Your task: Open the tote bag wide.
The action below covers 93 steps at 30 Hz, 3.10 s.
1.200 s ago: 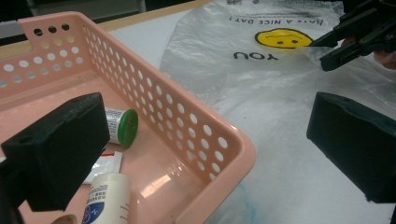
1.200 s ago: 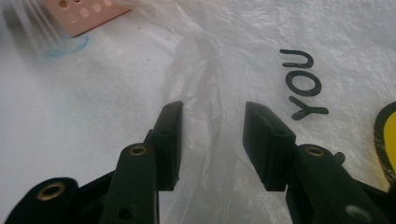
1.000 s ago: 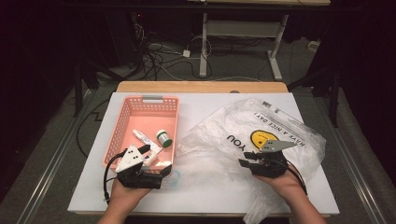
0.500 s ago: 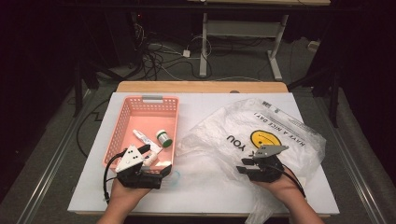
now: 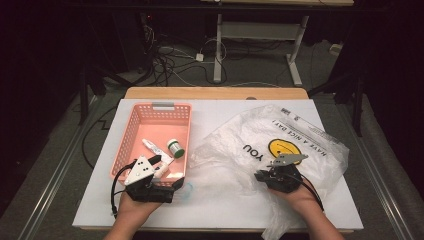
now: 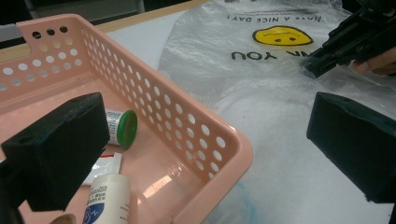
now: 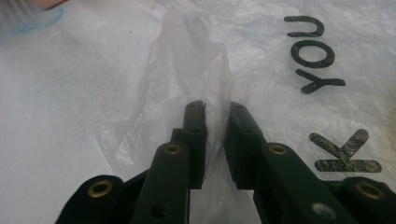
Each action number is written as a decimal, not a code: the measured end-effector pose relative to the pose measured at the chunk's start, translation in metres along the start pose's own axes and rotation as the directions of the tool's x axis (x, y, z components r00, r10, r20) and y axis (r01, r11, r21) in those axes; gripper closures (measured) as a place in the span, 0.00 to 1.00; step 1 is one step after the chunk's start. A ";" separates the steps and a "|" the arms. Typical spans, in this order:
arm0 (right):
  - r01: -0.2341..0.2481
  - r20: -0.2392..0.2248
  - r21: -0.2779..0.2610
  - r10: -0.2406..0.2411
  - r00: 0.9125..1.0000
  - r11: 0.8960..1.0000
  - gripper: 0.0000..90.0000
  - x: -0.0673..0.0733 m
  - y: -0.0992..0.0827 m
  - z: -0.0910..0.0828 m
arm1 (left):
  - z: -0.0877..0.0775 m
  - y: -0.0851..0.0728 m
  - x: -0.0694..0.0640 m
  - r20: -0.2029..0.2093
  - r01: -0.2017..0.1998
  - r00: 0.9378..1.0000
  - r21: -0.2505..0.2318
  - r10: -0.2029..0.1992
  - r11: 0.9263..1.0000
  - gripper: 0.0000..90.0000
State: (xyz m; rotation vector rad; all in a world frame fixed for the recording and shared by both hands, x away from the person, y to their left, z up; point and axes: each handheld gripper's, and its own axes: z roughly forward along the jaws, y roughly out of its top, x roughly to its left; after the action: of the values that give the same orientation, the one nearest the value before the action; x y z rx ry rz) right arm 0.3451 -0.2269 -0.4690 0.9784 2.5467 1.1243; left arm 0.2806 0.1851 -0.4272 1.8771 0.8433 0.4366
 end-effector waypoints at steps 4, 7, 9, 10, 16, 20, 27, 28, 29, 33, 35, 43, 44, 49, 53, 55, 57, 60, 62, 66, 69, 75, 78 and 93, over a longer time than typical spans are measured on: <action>-0.008 0.007 -0.035 0.008 1.000 0.999 0.97 -0.002 -0.001 -0.005 | 0.001 0.000 -0.001 0.001 -0.001 1.000 0.002 0.001 1.000 0.00; -0.011 0.010 -0.062 0.012 1.000 0.998 1.00 -0.003 -0.001 -0.008 | 0.000 0.000 -0.001 0.000 -0.003 1.000 0.001 0.003 1.000 0.00; -0.006 0.012 -0.078 0.007 1.000 0.997 1.00 -0.003 -0.001 -0.010 | 0.000 0.000 -0.001 -0.001 -0.003 1.000 0.001 0.003 1.000 0.00; -0.008 0.010 -0.099 0.009 1.000 0.995 1.00 -0.003 -0.001 -0.012 | 0.000 0.000 -0.001 -0.001 -0.003 1.000 0.000 0.003 1.000 0.00; -0.029 0.031 -0.156 0.034 0.999 0.987 1.00 -0.002 0.001 -0.017 | 0.000 0.000 0.000 -0.003 0.004 1.000 -0.004 -0.004 1.000 0.00; -0.042 0.043 -0.196 0.052 0.998 0.980 1.00 -0.001 0.003 -0.020 | 0.000 0.000 0.002 -0.008 0.010 1.000 -0.008 -0.010 1.000 0.00; -0.042 0.096 -0.293 0.073 0.993 0.955 1.00 0.002 0.012 -0.025 | 0.002 0.000 0.003 -0.006 0.017 1.000 -0.013 -0.017 1.000 0.00; -0.030 0.109 -0.313 0.068 0.992 0.949 1.00 0.000 0.017 -0.027 | 0.002 0.000 0.003 -0.007 0.022 1.000 -0.015 -0.022 1.000 0.00; -0.030 0.109 -0.313 0.068 0.992 0.949 1.00 0.000 0.017 -0.027 | 0.002 0.000 0.003 -0.007 0.023 1.000 -0.016 -0.023 1.000 0.00; -0.022 0.131 -0.321 0.067 0.989 0.947 1.00 -0.005 0.024 -0.029 | 0.003 -0.001 0.006 -0.010 0.027 1.000 -0.014 -0.027 1.000 0.00; -0.020 0.135 -0.315 0.066 0.989 0.949 1.00 -0.007 0.029 -0.028 | 0.003 -0.001 0.006 -0.009 0.028 1.000 -0.012 -0.028 1.000 0.00; 0.047 0.173 -0.328 0.011 0.985 0.943 1.00 -0.004 0.033 -0.026 | 0.000 -0.001 0.008 -0.024 0.028 0.999 -0.024 -0.029 0.999 0.00; 0.061 0.179 -0.330 -0.001 0.984 0.942 1.00 -0.003 0.033 -0.027 | 0.000 -0.001 0.008 -0.026 0.029 0.999 -0.023 -0.030 0.999 0.00; 0.038 0.164 -0.372 0.025 0.986 0.927 1.00 -0.004 0.033 -0.032 | -0.002 -0.002 0.008 -0.041 0.020 0.999 -0.030 -0.021 0.999 0.00; 0.036 0.164 -0.415 0.036 0.986 0.909 1.00 -0.005 0.037 -0.041 | -0.003 -0.002 0.010 -0.047 0.031 0.998 -0.030 -0.032 0.999 0.00; 0.035 0.162 -0.422 0.038 0.986 0.906 1.00 -0.005 0.037 -0.044 | -0.004 -0.003 0.011 -0.050 0.039 0.998 -0.031 -0.041 0.999 0.00; 0.046 0.169 -0.441 0.033 0.985 0.896 1.00 -0.006 0.039 -0.049 | -0.006 -0.003 0.013 -0.053 0.049 0.997 -0.031 -0.051 0.998 0.00; 0.047 0.170 -0.461 0.036 0.985 0.886 1.00 -0.007 0.040 -0.056 | -0.007 -0.003 0.016 -0.059 0.061 0.996 -0.028 -0.063 0.998 0.00; 0.046 0.174 -0.473 0.043 0.984 0.880 1.00 -0.007 0.041 -0.059 | -0.008 -0.003 0.018 -0.066 0.071 0.995 -0.031 -0.073 0.997 0.00; 0.044 0.182 -0.499 0.054 0.982 0.865 1.00 -0.011 0.043 -0.065 | -0.013 -0.004 0.023 -0.088 0.085 0.992 -0.033 -0.087 0.996 0.00; 0.039 0.183 -0.509 0.064 0.981 0.860 1.00 -0.012 0.043 -0.067 | -0.016 -0.004 0.028 -0.096 0.099 0.990 -0.036 -0.102 0.994 0.00; 0.041 0.191 -0.535 0.073 0.979 0.844 1.00 -0.016 0.044 -0.073 | -0.021 -0.007 0.037 -0.128 0.122 0.984 -0.037 -0.126 0.992 0.00; 0.043 0.192 -0.536 0.073 0.979 0.843 1.00 -0.016 0.045 -0.074 | -0.021 -0.008 0.041 -0.133 0.128 0.982 -0.030 -0.131 0.991 0.00; 0.047 0.195 -0.529 0.067 0.979 0.848 1.00 -0.017 0.044 -0.073 | -0.021 -0.004 0.048 -0.136 0.140 0.981 0.001 -0.139 0.990 0.00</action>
State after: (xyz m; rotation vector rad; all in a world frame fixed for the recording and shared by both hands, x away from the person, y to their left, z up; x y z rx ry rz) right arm 0.3500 -0.2592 -0.3890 0.8969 1.9003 1.5262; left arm 0.2993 0.2342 -0.4251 1.8000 1.0630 0.4768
